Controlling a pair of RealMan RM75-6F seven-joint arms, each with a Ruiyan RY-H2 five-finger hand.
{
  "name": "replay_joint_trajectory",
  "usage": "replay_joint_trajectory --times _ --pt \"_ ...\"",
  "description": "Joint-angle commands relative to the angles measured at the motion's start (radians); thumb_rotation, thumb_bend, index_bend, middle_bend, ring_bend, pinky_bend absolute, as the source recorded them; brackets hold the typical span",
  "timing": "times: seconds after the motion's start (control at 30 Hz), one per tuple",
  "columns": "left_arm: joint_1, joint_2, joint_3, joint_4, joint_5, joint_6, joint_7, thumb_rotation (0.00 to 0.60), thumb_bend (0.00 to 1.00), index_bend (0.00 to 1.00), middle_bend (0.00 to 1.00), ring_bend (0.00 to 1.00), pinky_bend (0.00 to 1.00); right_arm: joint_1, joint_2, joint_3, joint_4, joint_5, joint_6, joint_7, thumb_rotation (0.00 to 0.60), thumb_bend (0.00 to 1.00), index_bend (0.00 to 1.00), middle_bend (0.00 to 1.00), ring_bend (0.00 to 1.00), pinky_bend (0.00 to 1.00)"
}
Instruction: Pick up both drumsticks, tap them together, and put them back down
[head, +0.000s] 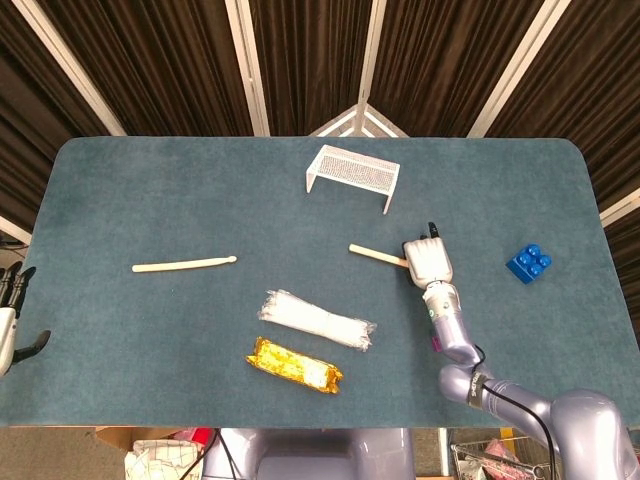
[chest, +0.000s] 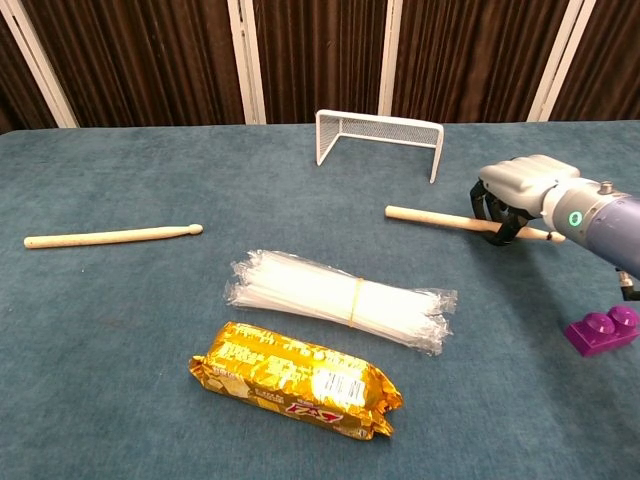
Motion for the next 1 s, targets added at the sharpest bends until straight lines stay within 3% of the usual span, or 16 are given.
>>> replay_joint_trajectory --times 0.03,0.47,1.0 --pt "0.001 0.001 0.001 -0.002 0.002 0.004 -0.001 0.6 0.34 0.0 0.0 0.0 0.0 -0.005 0.009 -0.003 -0.013 -0.001 0.005 0.0 0.6 0.46 0.62 0.6 0.37 0.08" --pt "-0.002 0.001 0.0 0.0 -0.001 0.0 -0.005 0.6 0.34 0.0 0.0 0.0 0.0 -0.01 0.073 0.013 -0.113 -0.034 0.046 0.032 0.6 0.46 0.65 0.61 0.37 0.08" --pt "-0.014 0.001 0.006 0.024 0.017 -0.021 -0.041 0.6 0.34 0.0 0.0 0.0 0.0 -0.06 0.222 0.031 -0.309 -0.307 0.19 0.382 0.6 0.46 0.67 0.62 0.37 0.08"
